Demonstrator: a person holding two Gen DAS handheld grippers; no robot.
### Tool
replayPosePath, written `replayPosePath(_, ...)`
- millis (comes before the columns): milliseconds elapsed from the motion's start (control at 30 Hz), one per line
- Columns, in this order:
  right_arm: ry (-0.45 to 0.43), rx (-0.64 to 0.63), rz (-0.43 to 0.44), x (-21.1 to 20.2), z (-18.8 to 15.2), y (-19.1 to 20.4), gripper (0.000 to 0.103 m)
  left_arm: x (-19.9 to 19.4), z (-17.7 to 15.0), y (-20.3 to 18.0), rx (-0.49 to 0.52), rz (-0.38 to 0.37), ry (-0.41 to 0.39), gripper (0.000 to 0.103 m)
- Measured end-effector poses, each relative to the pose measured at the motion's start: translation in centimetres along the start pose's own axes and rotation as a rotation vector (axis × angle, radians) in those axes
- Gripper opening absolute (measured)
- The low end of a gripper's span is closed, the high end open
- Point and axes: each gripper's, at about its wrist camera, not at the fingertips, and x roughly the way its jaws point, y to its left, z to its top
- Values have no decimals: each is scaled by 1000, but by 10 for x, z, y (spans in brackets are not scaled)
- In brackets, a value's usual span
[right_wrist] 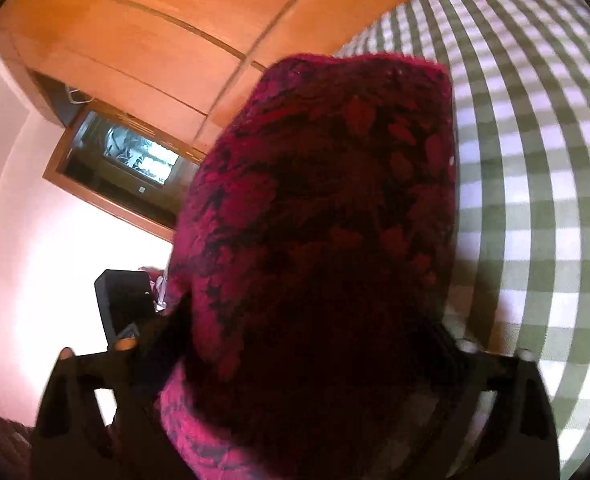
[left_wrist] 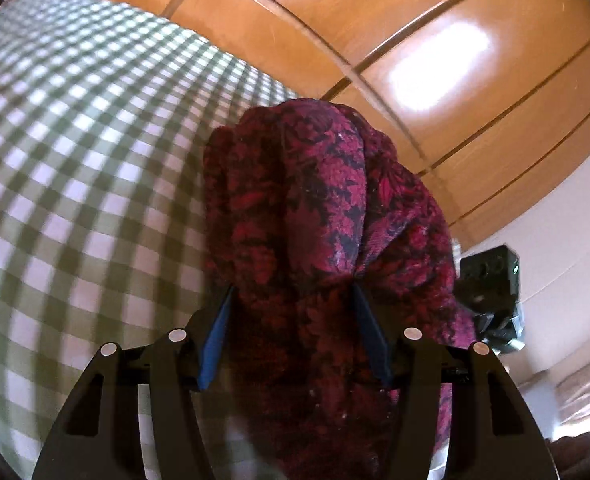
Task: Fold small clothes
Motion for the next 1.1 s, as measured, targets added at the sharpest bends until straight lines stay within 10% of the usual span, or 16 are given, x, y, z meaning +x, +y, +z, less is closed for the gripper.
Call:
replayPosePath(200, -139, -20, -10, -68, -9, 0, 71, 33, 6, -61, 122, -47, 52, 57)
replayPosePath(467, -447, 59, -129, -232, -26, -50, 71, 173, 28, -226, 413, -140, 221, 57)
replayPosePath(667, -573, 221, -277, -309, -61, -116, 71, 275, -3, -326, 650, -37, 324, 57)
replayPosePath(900, -547, 332, -413, -326, -119, -140, 94, 288, -43, -322, 597, 73, 307, 58)
replayPosePath(1100, -639, 172, -655, -348, -100, -59, 83, 276, -38, -315, 618, 145, 232, 58)
